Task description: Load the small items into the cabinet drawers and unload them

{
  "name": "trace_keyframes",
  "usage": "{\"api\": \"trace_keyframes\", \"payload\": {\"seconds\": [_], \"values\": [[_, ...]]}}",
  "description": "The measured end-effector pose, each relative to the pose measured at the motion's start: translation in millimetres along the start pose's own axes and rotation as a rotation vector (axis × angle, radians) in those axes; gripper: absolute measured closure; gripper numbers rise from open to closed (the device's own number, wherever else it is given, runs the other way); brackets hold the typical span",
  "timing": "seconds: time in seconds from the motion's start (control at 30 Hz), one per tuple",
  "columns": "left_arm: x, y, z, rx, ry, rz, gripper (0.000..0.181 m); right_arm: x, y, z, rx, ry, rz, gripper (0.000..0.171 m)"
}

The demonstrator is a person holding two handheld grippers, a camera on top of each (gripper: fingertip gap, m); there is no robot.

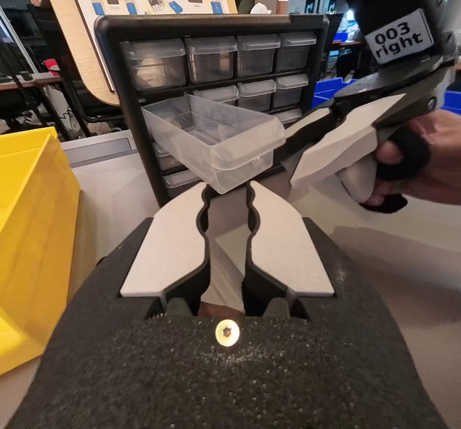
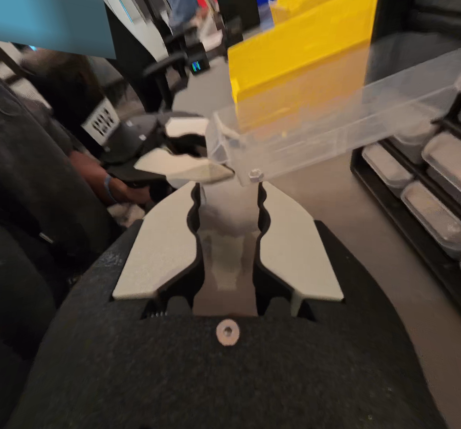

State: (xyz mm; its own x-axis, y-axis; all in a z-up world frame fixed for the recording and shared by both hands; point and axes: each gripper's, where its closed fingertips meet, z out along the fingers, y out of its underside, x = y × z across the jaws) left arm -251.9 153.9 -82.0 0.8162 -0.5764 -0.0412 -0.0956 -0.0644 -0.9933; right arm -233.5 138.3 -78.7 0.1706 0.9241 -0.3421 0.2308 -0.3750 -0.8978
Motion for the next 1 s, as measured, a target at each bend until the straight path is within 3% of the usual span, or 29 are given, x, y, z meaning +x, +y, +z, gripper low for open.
{"api": "trace_keyframes", "payload": {"seconds": [0.13, 0.3, 0.5, 0.77, 0.93, 1.0], "values": [[-1, -9, -3, 0.044, 0.017, -0.035, 0.157, -10, -31, -6, 0.159, -0.025, -0.032, 0.136], [-13, -12, -2, 0.049, -0.021, -0.042, 0.157, 3, -21, -5, 0.148, -0.015, 0.032, 0.129], [-30, 13, -3, -0.070, -0.066, -0.034, 0.156, 14, -5, 1, 0.071, 0.055, 0.020, 0.128], [-36, 57, -30, -0.409, -0.093, 0.071, 0.129, 14, 36, -10, -0.024, 0.107, 0.070, 0.127], [-29, 89, -12, -0.632, -0.075, 0.107, 0.096, 4, 39, -26, 0.037, 0.112, 0.072, 0.129], [-33, 100, -6, -0.675, -0.104, 0.137, 0.096, -3, 40, -33, 0.039, 0.110, 0.064, 0.129]]}}
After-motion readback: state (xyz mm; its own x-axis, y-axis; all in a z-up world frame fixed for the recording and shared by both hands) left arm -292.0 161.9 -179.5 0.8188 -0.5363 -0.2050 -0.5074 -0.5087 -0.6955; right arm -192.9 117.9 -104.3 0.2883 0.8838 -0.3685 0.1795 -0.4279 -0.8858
